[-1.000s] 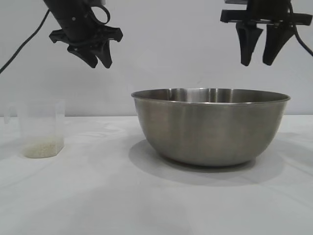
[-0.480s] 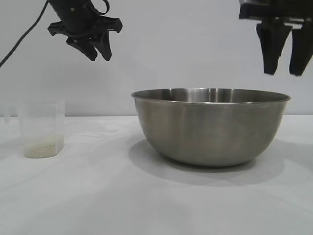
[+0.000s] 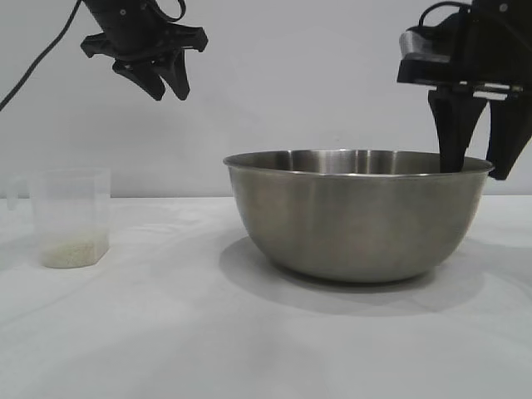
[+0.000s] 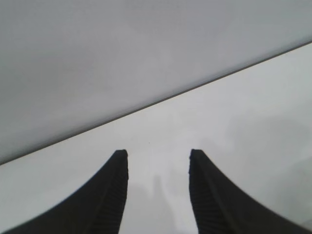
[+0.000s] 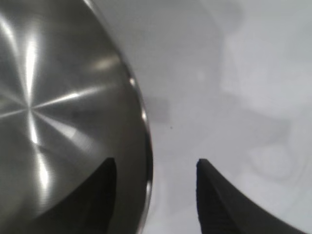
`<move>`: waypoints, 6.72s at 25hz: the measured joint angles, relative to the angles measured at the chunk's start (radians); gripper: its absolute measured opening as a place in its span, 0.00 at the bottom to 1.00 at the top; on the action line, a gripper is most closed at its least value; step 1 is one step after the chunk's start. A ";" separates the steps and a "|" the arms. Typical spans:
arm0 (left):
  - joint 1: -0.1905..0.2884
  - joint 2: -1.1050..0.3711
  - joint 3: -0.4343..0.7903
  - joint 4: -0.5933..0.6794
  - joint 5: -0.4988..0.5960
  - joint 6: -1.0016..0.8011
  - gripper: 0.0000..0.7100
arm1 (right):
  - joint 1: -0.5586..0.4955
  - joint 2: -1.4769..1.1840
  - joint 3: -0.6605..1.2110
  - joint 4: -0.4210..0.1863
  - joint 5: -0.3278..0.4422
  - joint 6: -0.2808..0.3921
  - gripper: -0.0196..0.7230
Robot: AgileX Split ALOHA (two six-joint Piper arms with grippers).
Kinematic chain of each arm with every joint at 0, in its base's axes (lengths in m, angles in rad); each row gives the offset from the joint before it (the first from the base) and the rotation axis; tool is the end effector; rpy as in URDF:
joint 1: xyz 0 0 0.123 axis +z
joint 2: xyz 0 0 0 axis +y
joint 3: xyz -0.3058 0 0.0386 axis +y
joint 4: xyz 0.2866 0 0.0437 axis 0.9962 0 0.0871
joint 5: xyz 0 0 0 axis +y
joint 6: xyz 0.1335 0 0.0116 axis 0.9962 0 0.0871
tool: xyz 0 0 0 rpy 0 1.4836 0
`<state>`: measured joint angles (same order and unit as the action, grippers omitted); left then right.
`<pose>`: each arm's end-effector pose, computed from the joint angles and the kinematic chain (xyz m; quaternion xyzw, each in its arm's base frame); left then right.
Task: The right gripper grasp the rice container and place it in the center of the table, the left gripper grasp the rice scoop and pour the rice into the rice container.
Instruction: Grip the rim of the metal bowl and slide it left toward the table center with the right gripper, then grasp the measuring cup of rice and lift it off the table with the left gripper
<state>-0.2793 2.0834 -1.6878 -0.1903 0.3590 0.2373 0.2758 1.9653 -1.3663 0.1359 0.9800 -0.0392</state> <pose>0.5458 -0.1658 0.2183 0.1655 0.8826 -0.0780 0.4330 0.4053 0.1304 0.1323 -0.1212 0.9902 0.0621 0.0323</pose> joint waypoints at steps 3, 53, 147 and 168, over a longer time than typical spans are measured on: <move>0.000 0.000 0.000 0.000 0.000 0.000 0.35 | 0.014 0.000 0.000 0.008 -0.012 0.000 0.03; 0.000 -0.011 0.000 0.006 0.058 -0.002 0.35 | 0.158 -1.381 0.729 -0.084 -0.044 0.000 0.66; 0.000 -0.106 1.389 0.049 -1.501 -0.202 0.35 | 0.158 -1.982 0.878 -0.127 0.162 -0.002 0.66; 0.000 -0.021 1.284 0.026 -1.504 -0.200 0.35 | 0.158 -1.982 0.878 -0.127 0.162 -0.002 0.66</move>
<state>-0.2793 2.0629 -0.4042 -0.1647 -1.1453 0.0375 0.4334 -0.0169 -0.4879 0.0088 1.1421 -0.0415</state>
